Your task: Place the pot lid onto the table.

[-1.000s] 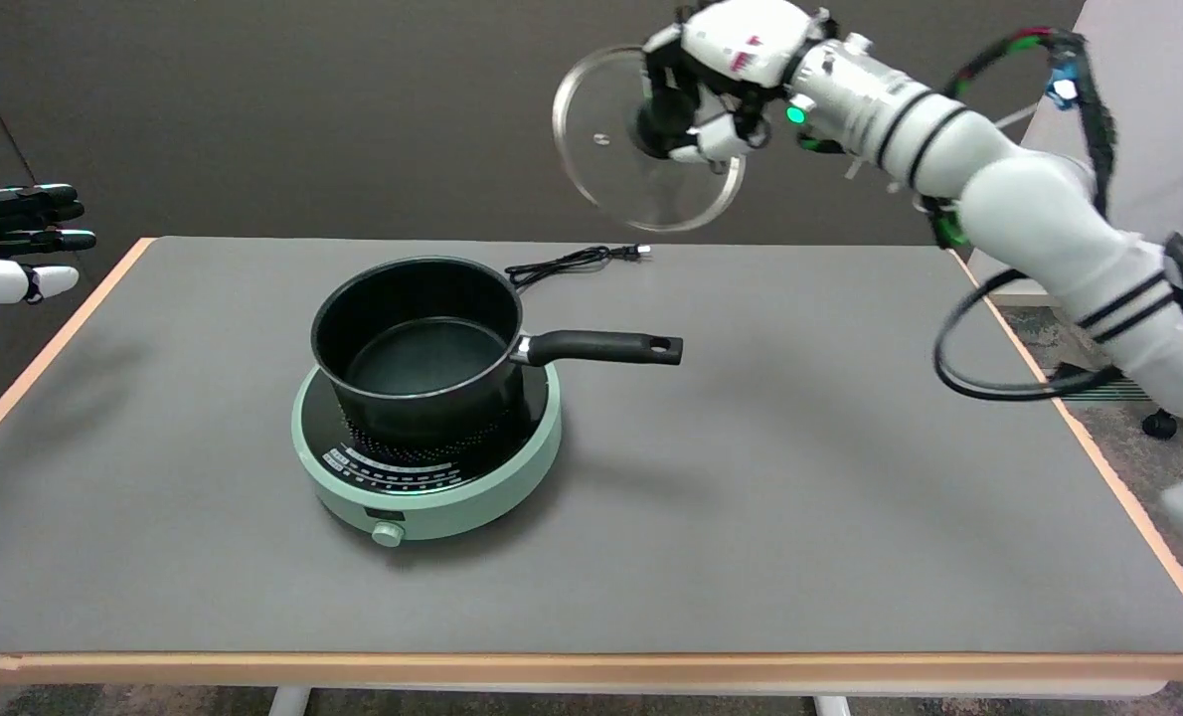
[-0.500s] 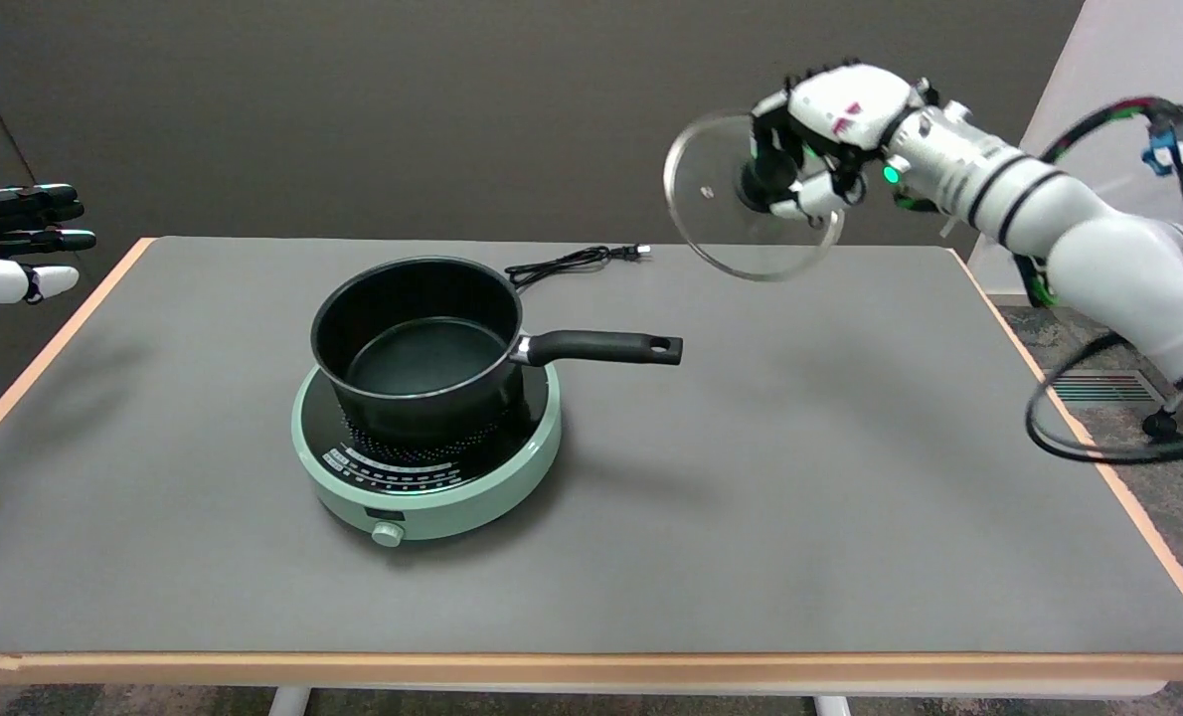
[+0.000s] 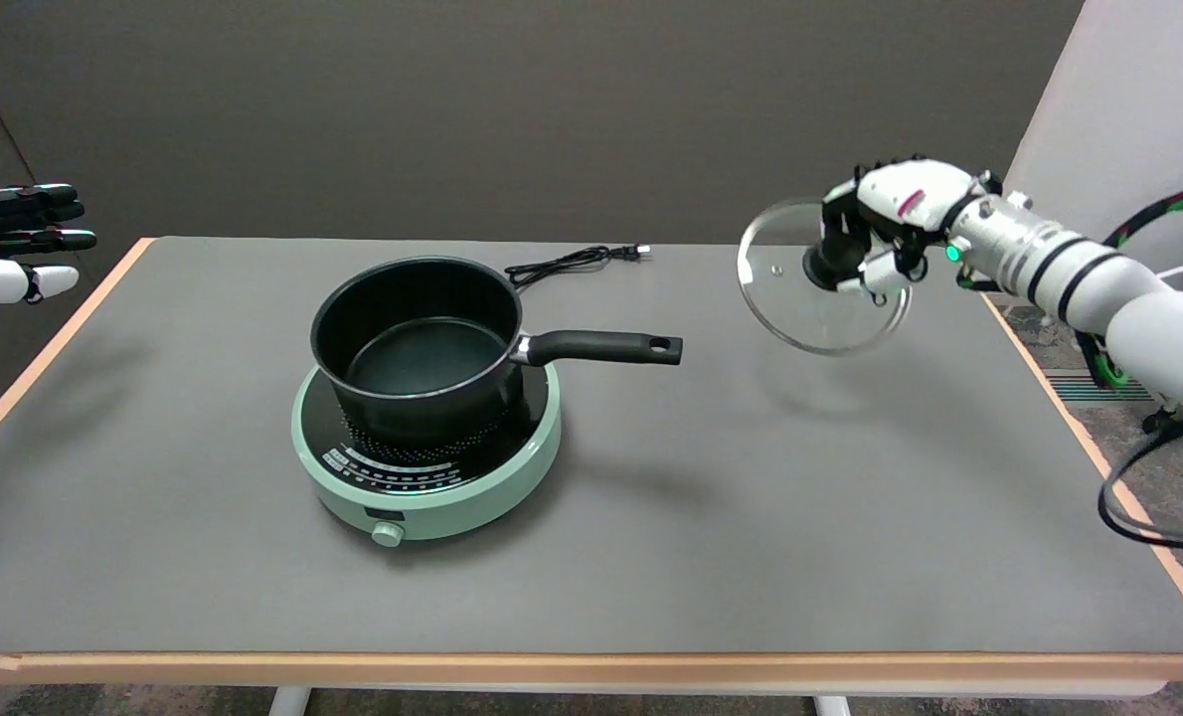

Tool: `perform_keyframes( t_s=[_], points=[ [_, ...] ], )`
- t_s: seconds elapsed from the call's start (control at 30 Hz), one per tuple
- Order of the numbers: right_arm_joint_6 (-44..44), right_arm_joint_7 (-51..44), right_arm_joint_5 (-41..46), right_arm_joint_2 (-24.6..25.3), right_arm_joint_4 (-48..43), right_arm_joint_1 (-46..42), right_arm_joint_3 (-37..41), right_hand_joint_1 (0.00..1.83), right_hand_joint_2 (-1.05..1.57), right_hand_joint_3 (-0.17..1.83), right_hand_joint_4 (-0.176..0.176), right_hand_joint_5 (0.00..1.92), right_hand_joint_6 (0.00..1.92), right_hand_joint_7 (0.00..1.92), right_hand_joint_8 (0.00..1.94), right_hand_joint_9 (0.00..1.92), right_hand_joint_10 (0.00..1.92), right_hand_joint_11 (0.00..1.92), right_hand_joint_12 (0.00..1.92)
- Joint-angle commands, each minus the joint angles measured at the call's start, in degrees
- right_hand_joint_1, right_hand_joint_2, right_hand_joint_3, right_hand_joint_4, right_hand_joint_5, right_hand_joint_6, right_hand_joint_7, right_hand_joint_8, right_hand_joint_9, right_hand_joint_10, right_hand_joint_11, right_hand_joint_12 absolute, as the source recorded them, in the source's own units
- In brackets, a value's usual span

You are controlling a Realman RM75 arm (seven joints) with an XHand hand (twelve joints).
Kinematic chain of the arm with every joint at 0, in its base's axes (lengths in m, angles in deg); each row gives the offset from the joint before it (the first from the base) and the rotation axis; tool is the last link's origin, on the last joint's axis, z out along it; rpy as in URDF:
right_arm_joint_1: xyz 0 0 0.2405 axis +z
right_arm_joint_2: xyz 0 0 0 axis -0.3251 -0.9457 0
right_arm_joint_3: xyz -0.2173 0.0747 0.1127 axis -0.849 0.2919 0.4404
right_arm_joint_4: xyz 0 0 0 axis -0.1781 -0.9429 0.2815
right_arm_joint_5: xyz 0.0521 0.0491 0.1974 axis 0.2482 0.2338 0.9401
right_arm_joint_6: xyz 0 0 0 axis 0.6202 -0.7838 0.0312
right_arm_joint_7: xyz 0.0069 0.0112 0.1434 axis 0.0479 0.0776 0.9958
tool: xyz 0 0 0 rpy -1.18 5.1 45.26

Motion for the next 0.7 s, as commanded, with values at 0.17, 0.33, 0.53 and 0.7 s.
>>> perform_keyframes(
  t_s=[0.17, 0.33, 0.53, 0.7],
  points=[
    [0.6, 0.1, 1.8, 0.1, 1.8, -10.6, 0.9, 1.19, 0.99, 0.42, -0.014, 0.76, 1.33, 0.95, 1.23, 0.87, 1.77, 0.66, 1.16],
    [0.9, 0.1, 4.1, 0.2, 2.1, -10.7, -1.3, 1.19, 0.99, 0.42, -0.015, 0.76, 1.33, 0.95, 1.23, 0.87, 1.77, 0.66, 1.16],
    [0.9, -0.2, 4.9, 0.4, 2.7, -10.7, -2.4, 1.19, 0.98, 0.42, -0.016, 0.76, 1.32, 0.95, 1.23, 0.87, 1.77, 0.66, 1.16],
    [0.6, -0.1, 4.9, 1.0, 3.9, -10.6, -2.8, 1.19, 0.98, 0.42, -0.016, 0.76, 1.33, 0.95, 1.23, 0.87, 1.77, 0.66, 1.16]
  ],
)
